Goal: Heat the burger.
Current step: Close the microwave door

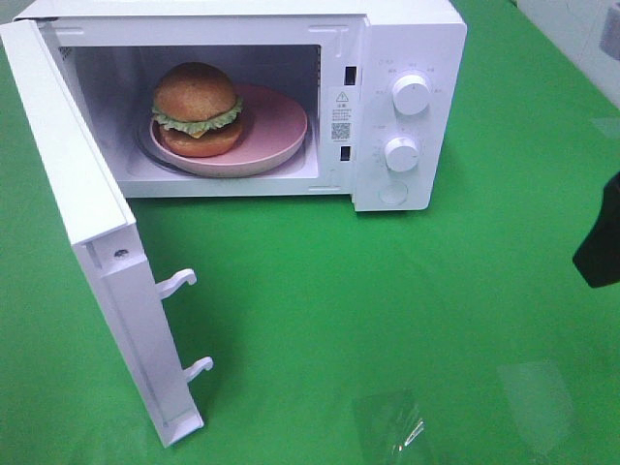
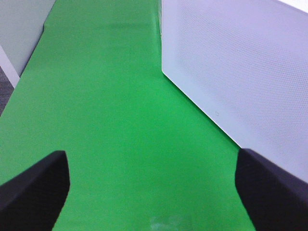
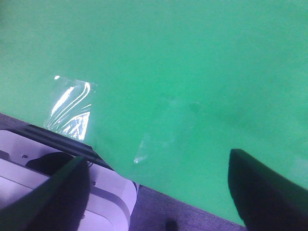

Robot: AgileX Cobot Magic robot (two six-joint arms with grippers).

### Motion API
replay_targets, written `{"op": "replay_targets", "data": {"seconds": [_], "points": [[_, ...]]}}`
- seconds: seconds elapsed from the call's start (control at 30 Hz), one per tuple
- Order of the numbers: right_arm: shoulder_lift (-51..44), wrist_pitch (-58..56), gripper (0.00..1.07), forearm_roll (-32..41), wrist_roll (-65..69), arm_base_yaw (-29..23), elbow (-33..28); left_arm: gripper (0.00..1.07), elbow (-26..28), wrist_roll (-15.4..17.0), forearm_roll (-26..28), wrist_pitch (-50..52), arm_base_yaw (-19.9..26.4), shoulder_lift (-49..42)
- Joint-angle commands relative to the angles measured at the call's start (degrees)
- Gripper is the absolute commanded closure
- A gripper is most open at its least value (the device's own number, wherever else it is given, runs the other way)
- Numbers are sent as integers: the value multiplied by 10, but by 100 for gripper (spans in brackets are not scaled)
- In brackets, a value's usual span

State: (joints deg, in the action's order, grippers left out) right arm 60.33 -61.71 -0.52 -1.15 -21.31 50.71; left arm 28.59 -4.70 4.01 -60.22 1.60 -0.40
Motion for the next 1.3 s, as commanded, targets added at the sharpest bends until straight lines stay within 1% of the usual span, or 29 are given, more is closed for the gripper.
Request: {"op": "replay_targets", "data": {"seconds": [0.03, 0.13, 0.17, 0.27, 0.33, 0.37, 0.4, 0.5, 0.53, 0.57, 0.6, 0.7, 0.73, 0.77, 0.83, 0.87, 0.9, 0.93, 0.97, 1.0, 1.03, 1.07, 1.13, 1.3], "points": [[-57, -9, 31, -2, 7, 3, -32, 21, -2, -1, 5, 9, 2, -12], [-81, -13, 31, -2, 7, 3, -44, 21, -2, -1, 5, 9, 2, -12], [-106, -13, 31, -3, 6, 3, -55, 21, -2, -1, 5, 9, 2, -12], [-120, -13, 31, -3, 6, 3, -61, 21, -2, -1, 5, 9, 2, -12], [-183, -11, 31, -9, 7, 3, -93, 21, -2, -1, 5, 9, 2, -12], [-183, -11, 31, -9, 7, 3, -93, 21, -2, -1, 5, 9, 2, -12], [-216, -11, 31, -10, 11, 3, -111, 21, -2, -1, 5, 9, 2, -12], [-236, -10, 31, -13, 11, 3, -122, 21, -2, -1, 5, 9, 2, -12], [-280, -10, 31, -20, 11, 5, -142, 21, -2, -1, 5, 9, 2, -12], [-280, -10, 31, -20, 11, 5, -142, 21, -2, -1, 5, 9, 2, -12], [-343, -10, 31, -25, 19, 27, -175, 21, -2, -1, 5, 9, 2, -12], [-364, -10, 31, -27, 22, 40, -185, 21, -2, -1, 5, 9, 2, -12], [-403, -9, 31, -31, 27, 66, -197, 21, -2, -1, 5, 9, 2, -12], [-403, -9, 31, -31, 27, 66, -197, 21, -2, -1, 5, 9, 2, -12], [-478, 1, 31, -29, 33, 119, -195, 21, -2, -1, 5, 9, 2, -12], [-478, 1, 31, -29, 33, 119, -195, 21, -2, -1, 5, 9, 2, -12], [-509, 9, 31, -29, 37, 129, -197, 21, -2, -1, 5, 9, 2, -12], [-509, 9, 31, -29, 37, 129, -197, 21, -2, -1, 5, 9, 2, -12], [-536, 22, 31, -29, 39, 139, -202, 21, -2, -1, 5, 9, 2, -12], [-536, 22, 31, -29, 39, 139, -202, 21, -2, -1, 5, 9, 2, -12], [-562, 43, 31, -28, 38, 148, -218, 21, -2, -1, 5, 9, 2, -12], [-562, 43, 31, -28, 38, 148, -218, 21, -2, -1, 5, 9, 2, -12], [-594, 43, 31, -29, 41, 163, -217, 21, -2, -1, 5, 9, 2, -13], [-621, 43, 31, -29, 42, 189, -217, 21, -2, -1, 5, 9, 2, -11]]}}
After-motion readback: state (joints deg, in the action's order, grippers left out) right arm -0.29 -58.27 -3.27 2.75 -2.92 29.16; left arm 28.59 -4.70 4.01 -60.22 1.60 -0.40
